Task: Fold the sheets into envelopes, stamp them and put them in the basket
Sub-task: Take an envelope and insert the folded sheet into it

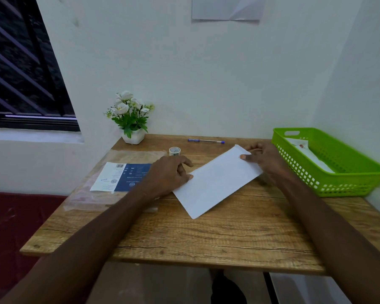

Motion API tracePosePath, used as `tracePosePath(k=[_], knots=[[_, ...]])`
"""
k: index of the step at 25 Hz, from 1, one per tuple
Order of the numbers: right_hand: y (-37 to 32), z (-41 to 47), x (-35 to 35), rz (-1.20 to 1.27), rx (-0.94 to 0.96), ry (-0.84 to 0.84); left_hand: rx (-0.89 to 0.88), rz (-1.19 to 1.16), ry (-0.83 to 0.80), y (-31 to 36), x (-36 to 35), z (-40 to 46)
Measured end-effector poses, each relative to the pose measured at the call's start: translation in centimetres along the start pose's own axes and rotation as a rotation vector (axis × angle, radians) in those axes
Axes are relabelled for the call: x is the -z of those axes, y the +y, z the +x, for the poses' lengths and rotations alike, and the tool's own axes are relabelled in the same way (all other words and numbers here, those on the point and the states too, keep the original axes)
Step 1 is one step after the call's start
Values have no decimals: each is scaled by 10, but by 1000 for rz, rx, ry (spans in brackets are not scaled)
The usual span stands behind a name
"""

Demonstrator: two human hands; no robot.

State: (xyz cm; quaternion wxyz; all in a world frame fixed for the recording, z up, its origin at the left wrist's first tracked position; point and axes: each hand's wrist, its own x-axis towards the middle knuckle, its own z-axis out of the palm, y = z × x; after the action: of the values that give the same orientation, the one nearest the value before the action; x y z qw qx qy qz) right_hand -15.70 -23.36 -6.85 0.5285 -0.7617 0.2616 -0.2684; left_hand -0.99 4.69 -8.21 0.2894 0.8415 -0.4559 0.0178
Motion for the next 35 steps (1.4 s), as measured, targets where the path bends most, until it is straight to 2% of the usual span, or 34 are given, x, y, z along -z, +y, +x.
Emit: tracePosePath(k=[1,3,6,11,14,21,26,29,35], knots=[[3,-1,-3,-20,-4,46,0,-40,-18,1,-1,0],[9,-3,-10,-9,-13,28,-19,-99,-74,3,-3,0],[11,-6,-17,-51,38,-161,-53,-119,-114,4,-6,-1],[9,-15,-27,-86,178,-330,-84,-34,-134,8,-10,-2],[8,-19,-35,-99,233,-379,-165,128,-105,9,-17,-1],[6,-22,-45,-194,292,-352,-279,307,-236,12,-23,2],[0,-26,-49,-271,338,-320,-292,300,-227,12,-25,3],[-4,-29,-47,-398,399,-318,-285,304,-205,11,-26,2],[-10,-32,-45,-509,385,-315,-268,411,-213,14,-23,3]])
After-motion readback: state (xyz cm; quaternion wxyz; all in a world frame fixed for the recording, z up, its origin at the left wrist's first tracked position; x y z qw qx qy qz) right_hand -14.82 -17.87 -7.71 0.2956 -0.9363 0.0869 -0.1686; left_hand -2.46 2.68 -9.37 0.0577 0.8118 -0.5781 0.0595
